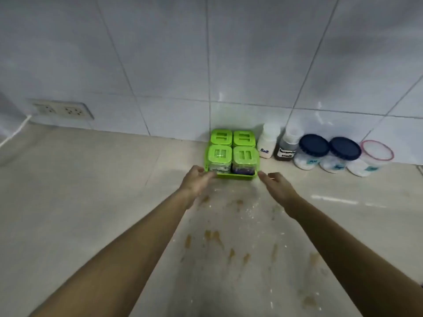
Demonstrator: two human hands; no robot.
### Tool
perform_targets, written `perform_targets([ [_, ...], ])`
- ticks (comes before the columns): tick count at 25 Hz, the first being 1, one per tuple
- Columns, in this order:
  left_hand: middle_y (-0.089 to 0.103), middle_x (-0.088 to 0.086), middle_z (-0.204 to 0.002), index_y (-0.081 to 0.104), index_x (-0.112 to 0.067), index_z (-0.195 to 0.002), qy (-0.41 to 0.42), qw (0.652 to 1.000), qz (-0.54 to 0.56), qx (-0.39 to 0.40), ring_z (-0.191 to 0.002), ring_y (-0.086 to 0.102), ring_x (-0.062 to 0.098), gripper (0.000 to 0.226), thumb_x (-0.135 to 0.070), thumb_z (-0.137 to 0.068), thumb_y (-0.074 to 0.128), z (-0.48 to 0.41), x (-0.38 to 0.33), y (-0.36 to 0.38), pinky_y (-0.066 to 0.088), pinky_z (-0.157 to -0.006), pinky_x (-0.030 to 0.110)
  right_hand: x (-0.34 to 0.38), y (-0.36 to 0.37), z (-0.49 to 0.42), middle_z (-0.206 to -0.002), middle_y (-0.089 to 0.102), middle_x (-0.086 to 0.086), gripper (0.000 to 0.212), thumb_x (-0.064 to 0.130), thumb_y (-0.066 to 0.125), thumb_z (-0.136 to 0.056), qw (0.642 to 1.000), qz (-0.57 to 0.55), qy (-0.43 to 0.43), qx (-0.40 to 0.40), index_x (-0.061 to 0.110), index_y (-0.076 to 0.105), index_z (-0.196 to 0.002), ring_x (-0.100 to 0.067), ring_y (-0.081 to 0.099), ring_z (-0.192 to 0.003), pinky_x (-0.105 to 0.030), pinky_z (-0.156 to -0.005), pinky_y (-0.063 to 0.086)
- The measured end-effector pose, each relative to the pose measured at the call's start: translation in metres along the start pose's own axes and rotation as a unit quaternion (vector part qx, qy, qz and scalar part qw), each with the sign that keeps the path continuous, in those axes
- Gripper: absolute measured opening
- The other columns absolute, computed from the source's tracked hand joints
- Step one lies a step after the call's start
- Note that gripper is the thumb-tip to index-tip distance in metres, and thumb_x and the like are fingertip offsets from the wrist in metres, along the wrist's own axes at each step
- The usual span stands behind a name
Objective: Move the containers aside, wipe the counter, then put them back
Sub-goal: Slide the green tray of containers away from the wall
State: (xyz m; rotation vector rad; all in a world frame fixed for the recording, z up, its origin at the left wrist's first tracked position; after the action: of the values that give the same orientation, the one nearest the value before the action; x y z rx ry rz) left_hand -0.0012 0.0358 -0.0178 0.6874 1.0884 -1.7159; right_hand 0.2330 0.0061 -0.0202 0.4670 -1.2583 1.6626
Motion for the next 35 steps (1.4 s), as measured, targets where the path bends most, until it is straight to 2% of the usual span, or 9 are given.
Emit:
perform_targets([
  [3, 0.054, 0.009, -0.126, 0.045, -0.011, -0.128, -0.027, 0.998, 0.055, -0.029, -0.113, 0.051, 0.025, 0.061, -0.045, -0.082, 0.063, -0.038, -0.004, 0.0, 0.041, -0.09, 0.033, 0.008, 0.001, -0.029, -0.093, 0.051, -0.014, 0.06, 0.05, 0.056, -0.086, 0.99, -0.135, 0.034, -0.016, -0.005, 0.058, -0.109, -0.024, 0.048, -0.084, -0.04, -0.081, 0.044],
  [6, 0.055, 0.007, -0.123, 0.045, -0.012, -0.125, -0.042, 0.994, 0.096, -0.018, -0.113, 0.052, 0.025, 0.059, -0.048, -0.082, 0.063, -0.062, -0.005, 0.009, 0.043, -0.098, 0.038, 0.011, 0.002, -0.052, -0.099, 0.05, -0.012, 0.043, 0.041, 0.055, -0.091, 0.98, -0.187, 0.071, 0.009, 0.005, 0.054, -0.114, -0.022, 0.049, -0.09, -0.043, -0.098, 0.046],
  [8, 0.058, 0.008, -0.122, 0.048, -0.012, -0.119, -0.03, 0.993, 0.111, -0.021, -0.111, 0.056, 0.025, 0.052, -0.044, -0.082, 0.066, -0.071, 0.0, 0.015, 0.045, -0.1, 0.039, 0.015, 0.007, -0.059, -0.102, 0.055, -0.006, 0.037, 0.041, 0.055, -0.091, 0.975, -0.204, 0.079, 0.039, 0.013, 0.052, -0.115, -0.019, 0.053, -0.091, -0.039, -0.096, 0.046],
  [14, 0.063, 0.009, -0.121, 0.047, -0.002, -0.129, -0.017, 0.986, 0.163, -0.002, -0.104, 0.062, 0.021, 0.066, -0.031, -0.077, 0.076, -0.077, 0.0, -0.002, 0.051, -0.086, 0.031, 0.021, 0.024, -0.073, -0.084, 0.061, 0.0, 0.018, 0.021, 0.071, -0.081, 0.942, -0.317, 0.111, -0.013, 0.016, 0.062, -0.096, -0.009, 0.056, -0.064, -0.017, -0.044, 0.048],
  [17, 0.061, 0.011, -0.118, 0.043, -0.005, -0.131, -0.013, 0.981, 0.194, -0.023, -0.097, 0.062, 0.021, 0.062, -0.022, -0.08, 0.074, -0.049, 0.005, -0.029, 0.052, -0.075, 0.028, 0.035, 0.04, -0.065, -0.083, 0.063, -0.004, 0.014, 0.021, 0.073, -0.079, 0.948, -0.309, 0.078, -0.012, 0.011, 0.063, -0.084, -0.009, 0.055, -0.064, -0.015, -0.05, 0.046],
  [22, 0.062, 0.017, -0.12, 0.046, -0.008, -0.127, -0.045, 0.963, 0.244, -0.108, -0.106, 0.064, 0.029, 0.061, -0.022, -0.077, 0.077, 0.018, 0.064, -0.113, 0.052, -0.095, 0.041, 0.088, 0.116, -0.025, -0.109, 0.061, -0.012, 0.065, 0.029, 0.08, -0.071, 0.97, -0.236, 0.019, 0.053, 0.001, 0.055, -0.124, -0.017, 0.058, -0.089, -0.023, -0.071, 0.048],
  [25, 0.065, 0.021, -0.116, 0.047, -0.007, -0.126, -0.066, 0.951, 0.259, -0.158, -0.105, 0.065, 0.032, 0.061, -0.021, -0.075, 0.078, 0.056, 0.103, -0.168, 0.05, -0.099, 0.046, 0.109, 0.176, 0.004, -0.108, 0.061, -0.013, 0.062, 0.027, 0.081, -0.071, 0.97, -0.22, 0.017, 0.105, 0.003, 0.056, -0.122, -0.021, 0.058, -0.095, -0.029, -0.081, 0.046],
  [31, 0.066, 0.025, -0.114, 0.049, -0.008, -0.124, -0.112, 0.907, 0.314, -0.256, -0.091, 0.063, 0.029, 0.061, -0.018, -0.072, 0.081, 0.147, 0.19, -0.242, 0.047, -0.099, 0.049, 0.139, 0.294, 0.076, -0.105, 0.063, -0.009, 0.052, 0.022, 0.077, -0.075, 0.961, -0.155, -0.012, 0.228, 0.012, 0.055, -0.122, -0.018, 0.059, -0.09, -0.023, -0.069, 0.046],
  [35, 0.065, 0.024, -0.115, 0.049, -0.011, -0.12, -0.117, 0.893, 0.325, -0.287, -0.095, 0.064, 0.031, 0.06, -0.021, -0.071, 0.082, 0.173, 0.221, -0.251, 0.047, -0.101, 0.049, 0.137, 0.325, 0.103, -0.096, 0.063, -0.009, 0.04, 0.019, 0.077, -0.076, 0.96, -0.15, -0.025, 0.234, 0.017, 0.055, -0.109, -0.017, 0.059, -0.08, -0.025, -0.065, 0.047],
])
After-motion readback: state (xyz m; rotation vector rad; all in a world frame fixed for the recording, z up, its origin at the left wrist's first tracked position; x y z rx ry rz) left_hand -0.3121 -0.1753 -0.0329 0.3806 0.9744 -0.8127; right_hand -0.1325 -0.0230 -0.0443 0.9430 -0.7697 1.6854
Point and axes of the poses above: each hand's wrist, its own z-axis away from the middle knuckle, its own y-axis out of the palm, x = y × z, the point moved 4 cm from there along -z, towards the middle knuckle
